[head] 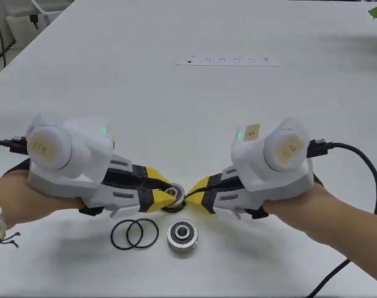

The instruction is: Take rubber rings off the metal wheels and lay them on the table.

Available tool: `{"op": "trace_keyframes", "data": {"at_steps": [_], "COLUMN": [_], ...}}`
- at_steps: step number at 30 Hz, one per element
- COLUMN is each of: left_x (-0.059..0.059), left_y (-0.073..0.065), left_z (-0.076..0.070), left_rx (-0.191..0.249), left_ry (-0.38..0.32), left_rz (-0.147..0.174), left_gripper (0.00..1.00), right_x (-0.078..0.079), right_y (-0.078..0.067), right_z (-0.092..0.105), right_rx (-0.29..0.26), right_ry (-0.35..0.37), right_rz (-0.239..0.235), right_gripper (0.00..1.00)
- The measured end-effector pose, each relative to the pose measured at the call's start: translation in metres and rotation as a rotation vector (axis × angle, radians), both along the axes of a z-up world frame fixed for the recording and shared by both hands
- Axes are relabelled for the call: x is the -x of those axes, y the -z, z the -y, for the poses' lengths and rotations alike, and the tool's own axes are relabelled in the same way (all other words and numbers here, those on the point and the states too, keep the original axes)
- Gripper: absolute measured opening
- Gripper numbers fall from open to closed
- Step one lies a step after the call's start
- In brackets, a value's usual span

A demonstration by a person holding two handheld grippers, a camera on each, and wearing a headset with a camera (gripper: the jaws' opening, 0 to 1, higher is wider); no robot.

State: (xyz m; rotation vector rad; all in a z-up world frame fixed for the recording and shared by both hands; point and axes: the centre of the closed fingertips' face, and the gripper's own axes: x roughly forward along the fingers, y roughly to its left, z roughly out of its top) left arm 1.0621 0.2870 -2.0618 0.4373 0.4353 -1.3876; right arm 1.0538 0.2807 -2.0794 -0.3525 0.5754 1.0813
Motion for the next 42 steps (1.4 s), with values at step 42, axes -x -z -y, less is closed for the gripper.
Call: {"op": "trace_keyframes", "data": {"at_steps": [42], "left_x": [0.006], "left_y": [-0.002], "left_z": [0.004], "left_rx": [0.016], "left_ry": [0.007], "left_rz": [0.017], "left_gripper": [0.07], "right_x": [0.001], "right_y": [-0.022], "right_z": [-0.004], "right_rx": [-0.264], "right_ry": [0.176], "right_rz": [-0.258], "right_gripper": [0.00]}}
